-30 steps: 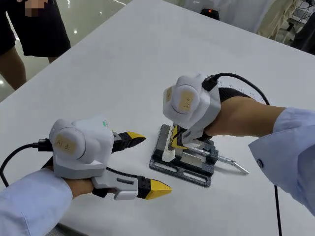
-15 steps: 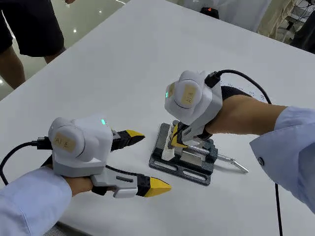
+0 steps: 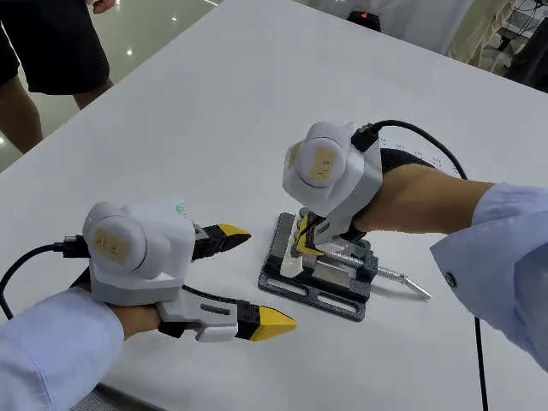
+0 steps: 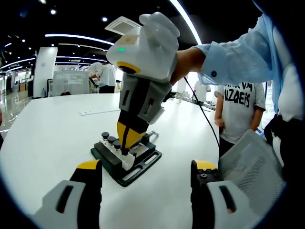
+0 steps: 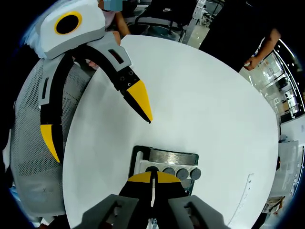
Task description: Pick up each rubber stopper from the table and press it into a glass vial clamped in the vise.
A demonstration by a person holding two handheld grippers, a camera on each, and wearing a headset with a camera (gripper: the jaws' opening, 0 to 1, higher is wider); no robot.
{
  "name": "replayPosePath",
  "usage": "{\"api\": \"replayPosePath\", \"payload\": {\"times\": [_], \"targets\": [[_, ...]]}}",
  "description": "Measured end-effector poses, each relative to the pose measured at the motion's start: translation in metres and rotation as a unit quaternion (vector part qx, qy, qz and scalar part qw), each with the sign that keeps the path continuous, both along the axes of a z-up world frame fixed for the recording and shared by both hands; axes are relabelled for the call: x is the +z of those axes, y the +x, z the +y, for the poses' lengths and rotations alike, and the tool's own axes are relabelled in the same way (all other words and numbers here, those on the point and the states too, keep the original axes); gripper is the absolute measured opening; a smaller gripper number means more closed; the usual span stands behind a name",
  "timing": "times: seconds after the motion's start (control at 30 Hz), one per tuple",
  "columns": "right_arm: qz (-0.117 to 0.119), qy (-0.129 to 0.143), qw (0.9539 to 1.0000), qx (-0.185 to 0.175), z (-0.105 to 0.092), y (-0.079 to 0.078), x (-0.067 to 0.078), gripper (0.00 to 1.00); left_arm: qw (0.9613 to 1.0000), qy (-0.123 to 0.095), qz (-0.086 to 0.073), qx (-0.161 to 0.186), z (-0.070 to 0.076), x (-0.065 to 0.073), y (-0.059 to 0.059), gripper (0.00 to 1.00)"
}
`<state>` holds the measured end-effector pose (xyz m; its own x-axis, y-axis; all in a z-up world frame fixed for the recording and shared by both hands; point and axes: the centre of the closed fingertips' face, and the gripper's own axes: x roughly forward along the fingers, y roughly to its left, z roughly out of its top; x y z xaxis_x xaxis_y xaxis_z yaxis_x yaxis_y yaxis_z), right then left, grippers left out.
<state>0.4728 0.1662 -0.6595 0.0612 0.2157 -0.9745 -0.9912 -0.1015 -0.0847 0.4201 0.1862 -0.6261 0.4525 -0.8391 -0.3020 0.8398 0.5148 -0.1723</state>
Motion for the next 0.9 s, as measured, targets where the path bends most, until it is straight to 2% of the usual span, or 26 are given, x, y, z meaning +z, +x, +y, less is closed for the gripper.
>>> {"api": "replayPosePath", "payload": {"times": [0.5,0.9], "targets": [[-0.012,-0.024,0.9994,0.022,0.0012,-0.0010,-0.0007,0.00,1.0000,-0.001,0.000,0.001,0.0001,0.0002,0.0008,0.73],[-0.035,-0.040,0.9984,0.021,0.0019,-0.0016,-0.0009,0.00,1.0000,-0.002,-0.003,0.003,0.0005,0.0012,0.0021,0.73]]}}
